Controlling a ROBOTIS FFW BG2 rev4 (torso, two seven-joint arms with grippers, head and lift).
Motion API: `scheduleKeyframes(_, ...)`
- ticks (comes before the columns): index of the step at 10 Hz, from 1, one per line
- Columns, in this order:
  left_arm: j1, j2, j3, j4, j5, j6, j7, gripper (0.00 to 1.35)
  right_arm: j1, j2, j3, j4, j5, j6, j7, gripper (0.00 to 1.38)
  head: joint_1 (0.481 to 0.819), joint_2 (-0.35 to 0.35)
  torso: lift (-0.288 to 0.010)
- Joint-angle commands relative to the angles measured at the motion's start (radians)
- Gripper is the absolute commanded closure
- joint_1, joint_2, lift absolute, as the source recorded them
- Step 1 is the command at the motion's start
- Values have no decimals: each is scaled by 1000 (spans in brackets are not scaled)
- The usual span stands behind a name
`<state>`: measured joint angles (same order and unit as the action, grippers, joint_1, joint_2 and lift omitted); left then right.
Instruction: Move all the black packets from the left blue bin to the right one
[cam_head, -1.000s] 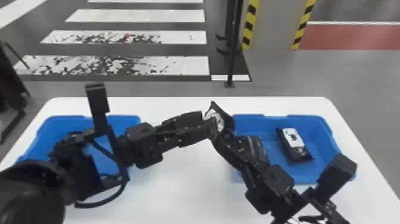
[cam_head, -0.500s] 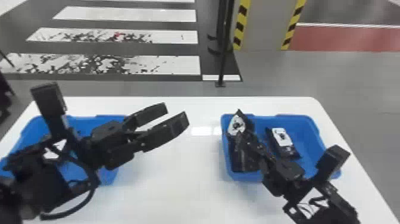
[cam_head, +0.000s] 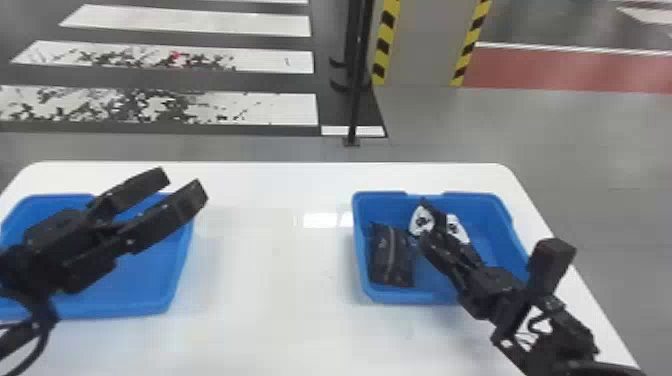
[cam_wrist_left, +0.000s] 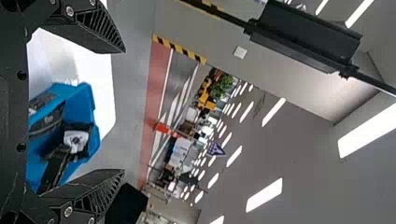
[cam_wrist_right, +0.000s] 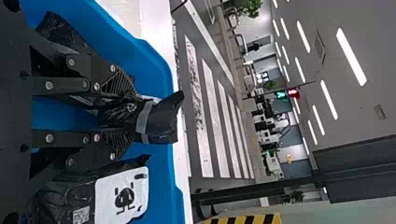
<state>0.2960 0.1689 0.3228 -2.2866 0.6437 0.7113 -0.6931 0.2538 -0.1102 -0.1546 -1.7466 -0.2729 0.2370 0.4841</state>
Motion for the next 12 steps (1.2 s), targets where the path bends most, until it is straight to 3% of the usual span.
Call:
scheduleKeyframes(1, 6, 1, 50, -9, -81, -105, 0, 136, 55, 6, -11, -73, 32, -11, -13, 269, 695, -72, -154)
scheduleKeyframes(2, 8, 0, 66, -17, -87, -142, 6, 140, 131, 17, -11, -169, 48, -26, -50, 87, 695, -47, -154)
scheduleKeyframes(3, 13, -11, 82, -27, -83, -169, 17, 140, 210, 34, -11, -260, 62, -55, -82, 105, 695, -24, -154)
scheduleKeyframes(5, 28, -42, 112, -27, 12, -98, 37, 140, 338, 61, -7, -373, 36, -63, -84, 114, 695, -2, -154)
scheduleKeyframes(7, 16, -43, 140, -32, -143, -132, 84, 140, 468, 87, 1, -500, 4, -63, -84, 114, 695, 35, -154)
scheduleKeyframes(9, -6, -42, 184, -22, -265, -85, 145, 140, 581, 109, 9, -616, -18, -65, -84, 114, 695, 95, -154)
scheduleKeyframes(12, -90, 1, 212, 113, -404, 59, 179, 142, 698, 109, 25, -724, -28, -65, -82, 116, 695, 242, -154)
